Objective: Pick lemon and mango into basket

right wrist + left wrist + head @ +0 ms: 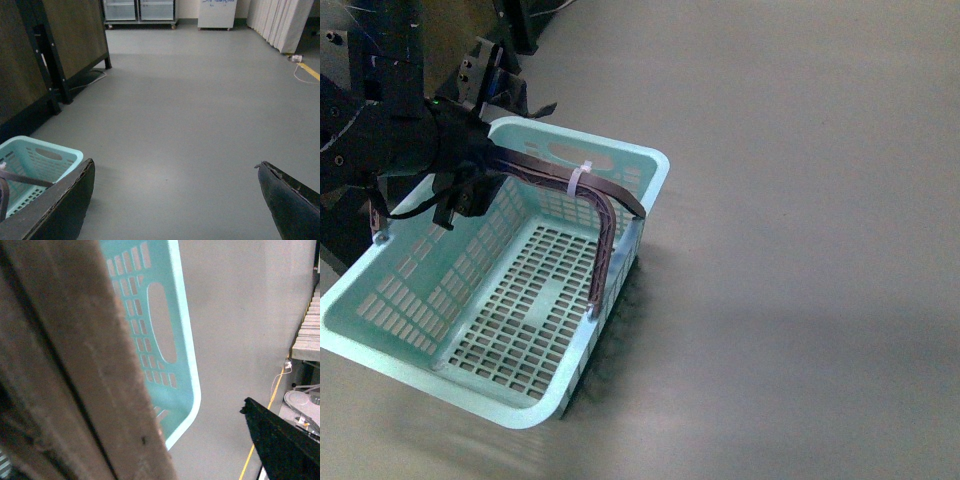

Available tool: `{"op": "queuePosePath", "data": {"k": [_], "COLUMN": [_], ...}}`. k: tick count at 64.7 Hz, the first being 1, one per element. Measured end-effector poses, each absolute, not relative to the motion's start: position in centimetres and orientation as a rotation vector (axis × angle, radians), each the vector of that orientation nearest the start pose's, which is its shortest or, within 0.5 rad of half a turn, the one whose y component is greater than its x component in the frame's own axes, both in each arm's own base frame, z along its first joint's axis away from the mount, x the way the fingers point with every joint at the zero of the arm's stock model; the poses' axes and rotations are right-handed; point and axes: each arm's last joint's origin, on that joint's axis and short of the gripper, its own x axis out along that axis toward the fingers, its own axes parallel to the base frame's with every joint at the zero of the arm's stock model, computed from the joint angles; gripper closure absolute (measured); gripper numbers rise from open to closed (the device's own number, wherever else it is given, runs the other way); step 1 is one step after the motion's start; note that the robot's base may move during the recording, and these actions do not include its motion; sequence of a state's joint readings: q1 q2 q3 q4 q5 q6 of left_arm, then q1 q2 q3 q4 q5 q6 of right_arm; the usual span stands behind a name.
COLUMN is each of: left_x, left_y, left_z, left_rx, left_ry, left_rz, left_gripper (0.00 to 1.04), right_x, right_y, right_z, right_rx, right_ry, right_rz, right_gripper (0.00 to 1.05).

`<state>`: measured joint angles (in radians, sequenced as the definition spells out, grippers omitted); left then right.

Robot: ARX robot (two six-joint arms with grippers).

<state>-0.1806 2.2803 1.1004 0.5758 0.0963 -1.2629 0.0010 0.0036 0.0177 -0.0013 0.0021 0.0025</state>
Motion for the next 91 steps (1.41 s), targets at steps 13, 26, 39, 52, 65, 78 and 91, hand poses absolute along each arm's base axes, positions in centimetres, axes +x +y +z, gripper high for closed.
{"op": "queuePosePath", "data": {"k": [13,26,39,52,65,78,91], "left_x": [41.4,41.4,39.1,35.4,31.2,25.9,23.2], "left_y": [-7.6,-7.5,-7.2,-6.6,-5.5,-4.4,-3.4], "left_z": [3.9,4.0,5.7,12.4,19.4,26.4,29.1], "left_rx": [-1.191,-1.249,-1.255,-1.272,-1.373,-1.454,-1.468], "left_ry": [0.731,0.742,0.722,0.64,0.559,0.468,0.441], "left_rz": [0.212,0.243,0.24,0.194,0.121,0.046,0.06], "left_gripper": [0.74,0.9,0.9,0.9,0.9,0.9,0.9], "right_x": [9.7,9.7,9.7,9.7,9.7,9.7,9.7], "right_y": [0.0,0.0,0.0,0.0,0.0,0.0,0.0], "right_z": [16.9,16.9,16.9,16.9,16.9,16.9,16.9], "right_rx": [0.002,0.002,0.002,0.002,0.002,0.002,0.002], "right_ry": [-0.013,-0.013,-0.013,-0.013,-0.013,-0.013,-0.013], "right_rz": [-0.001,-0.001,-0.001,-0.001,-0.001,-0.001,-0.001], "right_gripper": [0.09,0.09,0.09,0.09,0.09,0.09,0.09]}}
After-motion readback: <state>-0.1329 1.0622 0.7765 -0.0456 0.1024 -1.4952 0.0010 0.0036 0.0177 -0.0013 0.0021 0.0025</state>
